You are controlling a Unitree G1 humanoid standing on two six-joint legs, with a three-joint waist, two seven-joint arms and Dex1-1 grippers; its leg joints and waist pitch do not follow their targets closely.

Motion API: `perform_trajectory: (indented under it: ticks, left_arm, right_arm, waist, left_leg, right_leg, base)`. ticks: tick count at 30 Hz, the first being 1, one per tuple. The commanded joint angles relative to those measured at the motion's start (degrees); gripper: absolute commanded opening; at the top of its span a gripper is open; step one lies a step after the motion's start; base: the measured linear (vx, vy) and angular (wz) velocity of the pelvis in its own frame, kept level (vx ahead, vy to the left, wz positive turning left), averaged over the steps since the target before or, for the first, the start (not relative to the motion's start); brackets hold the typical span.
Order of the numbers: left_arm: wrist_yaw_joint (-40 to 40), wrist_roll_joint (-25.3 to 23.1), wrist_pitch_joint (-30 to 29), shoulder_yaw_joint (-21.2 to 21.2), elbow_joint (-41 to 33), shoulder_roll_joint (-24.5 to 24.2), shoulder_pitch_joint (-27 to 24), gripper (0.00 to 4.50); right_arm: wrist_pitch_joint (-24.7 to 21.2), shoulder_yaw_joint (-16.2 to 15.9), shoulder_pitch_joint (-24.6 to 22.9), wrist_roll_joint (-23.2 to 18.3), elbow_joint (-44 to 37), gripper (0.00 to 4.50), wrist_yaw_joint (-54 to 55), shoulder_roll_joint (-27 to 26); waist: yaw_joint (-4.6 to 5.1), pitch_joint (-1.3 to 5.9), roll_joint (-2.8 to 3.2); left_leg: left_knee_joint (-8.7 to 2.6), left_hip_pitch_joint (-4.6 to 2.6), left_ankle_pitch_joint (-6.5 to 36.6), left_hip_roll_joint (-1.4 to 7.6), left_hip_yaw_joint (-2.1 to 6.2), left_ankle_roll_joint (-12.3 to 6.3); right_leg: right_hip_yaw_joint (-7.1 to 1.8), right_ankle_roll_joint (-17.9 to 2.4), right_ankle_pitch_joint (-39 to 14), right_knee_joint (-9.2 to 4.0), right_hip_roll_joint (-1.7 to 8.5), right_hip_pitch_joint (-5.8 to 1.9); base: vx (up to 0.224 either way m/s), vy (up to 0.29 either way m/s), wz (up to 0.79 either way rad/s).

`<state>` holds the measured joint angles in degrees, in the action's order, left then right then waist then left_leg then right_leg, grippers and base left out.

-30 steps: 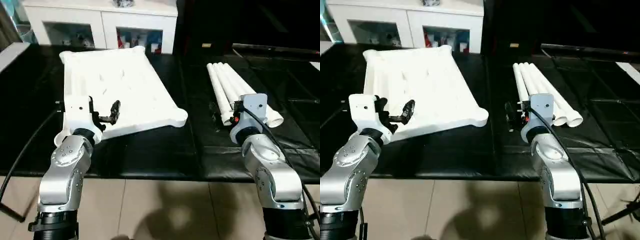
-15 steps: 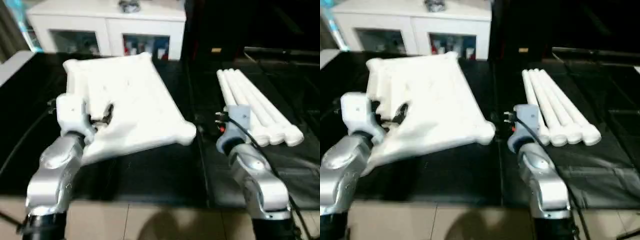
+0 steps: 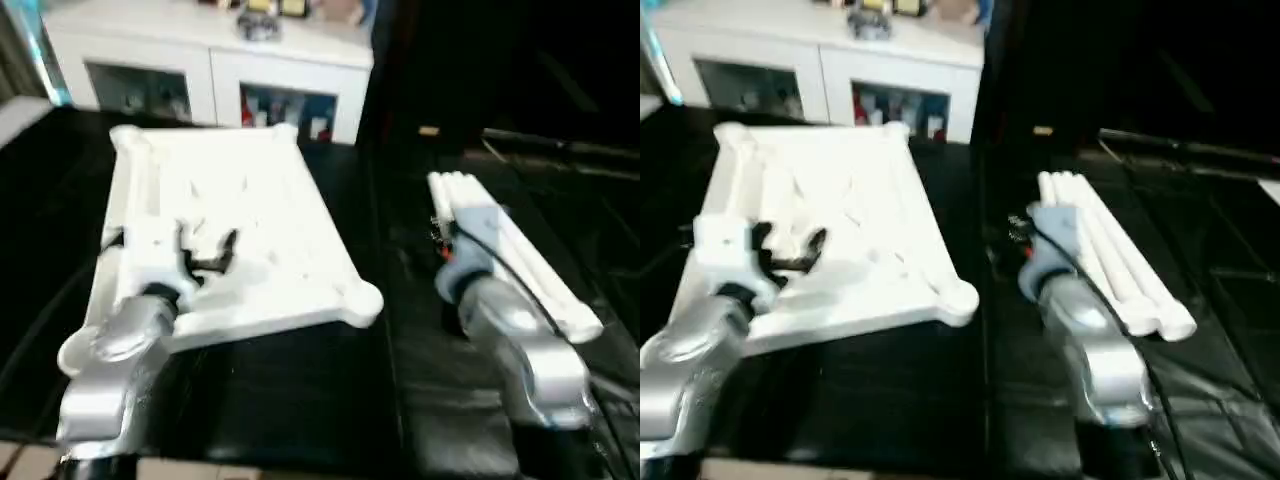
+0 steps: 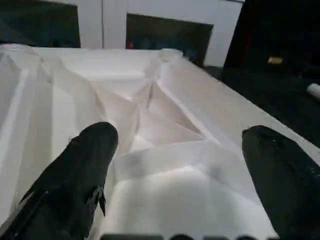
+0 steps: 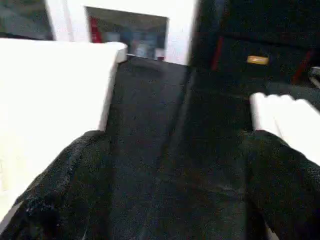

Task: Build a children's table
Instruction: Move to table

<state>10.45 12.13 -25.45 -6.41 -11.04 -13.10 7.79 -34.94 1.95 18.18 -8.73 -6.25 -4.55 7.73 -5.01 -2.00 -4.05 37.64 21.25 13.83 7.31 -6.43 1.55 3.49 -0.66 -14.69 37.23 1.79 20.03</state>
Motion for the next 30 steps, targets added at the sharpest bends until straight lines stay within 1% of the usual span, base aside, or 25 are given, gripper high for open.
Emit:
perform_trajectory:
  ticks: [1,2,3,4,5,6,7,8,9,10,11,12,13,14,15,17,18,19,20,21,23,24,26,28,30]
  left_arm:
    - [1.2,-0.5,-0.7,1.9,-0.8,-0.4,1.0,4.46]
    - [2.7,0.1,-0.9,2.5,-0.2,-1.5,2.3,4.46]
    - [3.0,0.2,-0.9,2.5,-0.1,-1.7,2.4,4.46]
    - [4.0,0.2,-1.0,3.0,0.3,-2.5,3.1,4.46]
    - [4.9,0.2,-0.9,3.3,0.6,-3.0,3.5,4.46]
    - [6.0,0.2,-0.9,3.8,0.9,-3.5,4.0,4.46]
    - [7.2,0.6,-1.7,4.2,1.1,-4.1,4.5,4.46]
    - [7.9,0.8,-2.2,4.4,1.2,-4.5,4.7,4.46]
    - [9.9,1.2,-3.4,5.3,1.1,-5.6,5.1,4.46]
    - [13.1,2.0,-4.8,6.4,0.9,-7.3,5.7,4.46]
    - [14.1,2.3,-5.2,6.8,0.8,-7.8,5.9,4.46]
    - [16.2,3.2,-6.1,7.4,0.4,-8.8,6.2,4.46]
    - [18.6,4.3,-6.8,8.2,-0.3,-10.0,6.4,4.46]
    - [19.4,4.5,-7.0,8.5,-0.5,-10.5,6.5,4.46]
    - [23.5,6.1,-8.7,9.9,-2.1,-13.0,6.8,4.46]
    - [25.3,6.9,-9.6,10.3,-2.6,-14.1,7.1,4.46]
    - [28.4,8.6,-11.1,10.6,-3.5,-16.1,7.3,4.46]
    - [28.6,8.8,-11.2,10.7,-3.6,-16.3,7.3,4.46]
    - [29.8,9.4,-11.8,10.8,-4.0,-17.1,7.4,4.46]
    - [31.5,10.1,-12.7,11.1,-4.1,-17.9,7.8,4.46]
    - [32.5,10.7,-13.9,11.3,-4.3,-18.3,8.7,4.46]
    - [32.9,11.0,-14.3,11.4,-4.4,-18.5,9.0,4.46]
    - [33.3,11.2,-14.7,11.6,-4.6,-18.8,9.2,4.46]
    - [34.8,12.2,-16.2,12.3,-4.9,-19.9,9.5,4.46]
    - [35.3,12.5,-16.8,12.3,-4.9,-20.4,9.6,4.46]
  right_arm:
    - [-1.9,2.3,0.1,1.4,2.2,4.5,1.7,0.9]
    - [-2.6,4.3,1.8,-0.4,3.5,4.5,0.9,1.0]
    - [-2.9,4.5,2.1,-0.7,3.5,4.5,0.7,1.1]
    - [-3.4,5.0,2.9,-1.1,4.0,4.5,0.2,1.6]
    - [-4.1,5.2,3.6,-1.0,4.8,4.5,0.0,2.3]
    - [-5.1,5.3,4.6,-1.0,6.3,4.5,-0.4,3.3]
    - [-5.8,5.5,5.8,-0.5,8.4,4.5,-0.2,4.4]
    - [-6.2,5.7,6.6,-0.3,9.8,4.5,0.0,5.0]
    - [-6.5,5.3,8.0,0.0,12.3,4.5,-0.7,6.3]
    - [-6.7,5.1,10.6,0.6,16.5,4.5,-1.1,7.8]
    - [-6.7,5.2,11.5,0.9,17.9,4.5,-1.0,8.2]
    - [-7.6,4.8,13.3,1.9,20.9,4.5,-0.8,9.2]
    - [-7.4,4.0,14.9,2.9,23.7,4.5,-1.6,10.2]
    - [-6.9,3.8,15.3,3.2,24.6,4.5,-2.0,10.4]
    - [-4.9,3.1,18.0,4.0,29.4,4.5,-3.2,11.5]
    - [-4.0,2.9,19.7,4.1,32.2,4.5,-3.6,11.9]
    - [-2.4,2.2,23.0,4.1,37.7,4.5,-5.5,12.4]
    - [-2.2,2.2,23.2,4.0,38.2,4.5,-5.8,12.5]
    - [-1.2,2.0,24.5,3.9,40.6,4.5,-6.9,12.6]
    - [-0.1,1.5,26.9,3.9,45.2,4.5,-8.4,12.8]
    - [0.7,1.0,29.1,4.3,49.7,4.5,-10.4,13.0]
    - [1.1,0.8,30.0,4.9,51.5,4.5,-10.4,13.0]
    - [1.5,0.9,30.7,5.1,53.0,4.5,-10.5,12.9]
    - [2.8,1.0,33.4,5.8,58.6,4.5,-10.6,12.9]
    - [4.1,1.0,34.8,6.1,61.9,4.5,-10.5,12.8]
  waist:
    - [-0.12,4.26,1.11]
    - [0.11,3.65,1.79]
    - [0.26,3.08,1.55]
    - [0.31,2.87,2.03]
    - [0.58,2.35,1.97]
    - [0.62,1.64,1.77]
    - [0.58,1.37,2.15]
    - [0.88,0.97,1.84]
    - [0.7,1.0,1.74]
    - [0.6,1.18,1.61]
    - [0.4,1.29,1.89]
    - [0.23,1.38,1.98]
    - [0.07,1.47,2.12]
    - [0.17,1.58,2.22]
    - [-0.04,1.71,2.4]
    - [-0.07,1.92,2.34]
    - [-0.01,2.15,2.96]
    - [0.1,2.31,2.74]
    - [-0.06,2.39,2.69]
    - [-0.04,2.4,2.97]
    - [-0.1,2.42,3.02]
    - [-0.16,2.6,3.07]
    - [-0.22,2.6,3.06]
    - [-0.23,2.61,3.0]
    - [-0.19,2.47,3.06]
  left_leg:
    - [-3.33,-0.87,-34.7,3.83,1.73,-3.26]
    - [-4.07,-1.03,-26.5,4.3,1.49,-0.16]
    - [-5.23,-1.11,-14.5,5.14,1.54,2.83]
    - [-5.61,-1.22,-9.1,5.39,1.54,4.13]
    - [-6.4,-1.35,-0.4,5.59,1.39,5.58]
    - [-7.12,-1.55,5.6,5.63,1.03,6.04]
    - [-7.28,-2.02,9.0,5.59,0.88,6.17]
    - [-7.49,-2.28,13.6,5.39,0.65,6.27]
    - [-7.32,-2.35,14.2,5.36,0.35,5.89]
    - [-7.23,-2.42,13.1,5.32,0.15,5.42]
    - [-7.11,-2.57,11.9,5.26,-0.03,5.05]
    - [-7.12,-1.82,8.3,5.33,-0.37,4.17]
    - [-7.12,-2.05,7.9,5.44,-0.43,4.29]
    - [-7.11,-1.8,7.8,5.34,-0.54,4.38]
    - [-6.99,-1.62,6.7,5.51,-0.6,4.42]
    - [-6.82,-1.28,5.0,5.42,-0.8,4.02]
    - [-6.61,-1.19,3.6,5.29,-0.86,3.92]
    - [-6.52,-0.95,2.7,5.24,-0.89,3.76]
    - [-6.34,-0.96,1.6,5.27,-1.17,3.26]
    - [-6.34,-0.87,1.3,5.31,-1.22,2.88]
    - [-6.23,-0.9,1.1,5.43,-1.37,2.58]
    - [-6.11,-0.62,-0.6,5.49,-1.4,2.2]
    - [-6.07,-0.67,-1.2,5.61,-1.43,1.9]
    - [-6.14,-0.67,-0.7,5.67,-1.41,1.89]
    - [-6.18,-0.61,1.0,5.67,-1.49,2.5]
  right_leg:
    - [-3.7,-6.0,34.8,-0.82,6.38,-2.34]
    - [-3.43,-6.1,30.9,-1.78,6.32,-2.03]
    - [-3.3,-7.1,21.6,-2.65,6.65,-2.4]
    - [-3.38,-7.7,17.6,-2.92,6.87,-2.49]
    - [-3.66,-8.4,10.3,-3.59,7.13,-2.54]
    - [-4.0,-8.4,2.9,-4.37,7.23,-2.33]
    - [-4.06,-8.5,-2.0,-4.78,7.24,-1.95]
    - [-4.23,-8.4,-11.4,-5.6,7.31,-1.72]
    - [-4.51,-7.5,-17.0,-6.26,7.64,-1.59]
    - [-4.61,-7.3,-17.5,-6.28,7.61,-1.48]
    - [-4.67,-7.4,-17.3,-6.27,7.56,-1.19]
    - [-4.71,-7.8,-14.4,-6.02,7.31,-1.36]
    - [-4.53,-8.3,-13.5,-5.85,7.24,-1.13]
    - [-4.34,-9.3,-11.5,-5.58,6.98,-1.13]
    - [-4.32,-9.8,-8.8,-5.25,7.05,-1.25]
    - [-4.27,-10.4,-6.4,-5.01,6.96,-1.49]
    - [-4.15,-11.1,-3.9,-4.74,6.81,-1.48]
    - [-4.11,-11.6,-2.1,-4.48,6.66,-1.65]
    - [-4.14,-12.2,0.9,-4.25,6.47,-1.48]
    - [-4.01,-13.0,2.4,-4.1,6.4,-1.45]
    - [-4.0,-13.5,3.5,-4.07,6.33,-1.34]
    - [-3.89,-14.5,6.6,-3.69,6.32,-1.58]
    - [-3.83,-14.9,8.5,-3.53,6.24,-1.51]
    - [-3.73,-15.1,7.9,-3.56,6.36,-1.6]
    - [-3.73,-15.4,5.2,-3.71,6.49,-1.49]
  base:
    - [0.0,0.0,0.0]
    - [0.0,0.0,0.0]
    - [0.0,0.0,0.0]
    - [0.0,0.0,0.0]
    - [-0.068,-0.017,-0.03]
    - [-0.072,-0.03,-0.01]
    - [-0.072,-0.03,-0.01]
    - [-0.072,-0.03,-0.02]
    - [-0.064,-0.034,-0.02]
    - [-0.064,-0.034,-0.02]
    - [-0.053,-0.041,0.02]
    - [0.0,0.0,0.0]
    - [0.0,0.0,0.0]
    - [0.0,0.0,0.0]
    - [0.0,0.0,0.0]
    - [0.0,0.0,0.0]
    - [0.0,0.0,0.0]
    - [0.0,0.0,0.0]
    - [0.0,0.0,0.0]
    - [0.0,0.0,0.0]
    - [0.0,0.0,0.0]
    - [0.0,0.0,0.0]
    - [0.0,0.0,0.0]
    - [0.0,0.0,0.0]
    - [0.0,0.0,0.0]
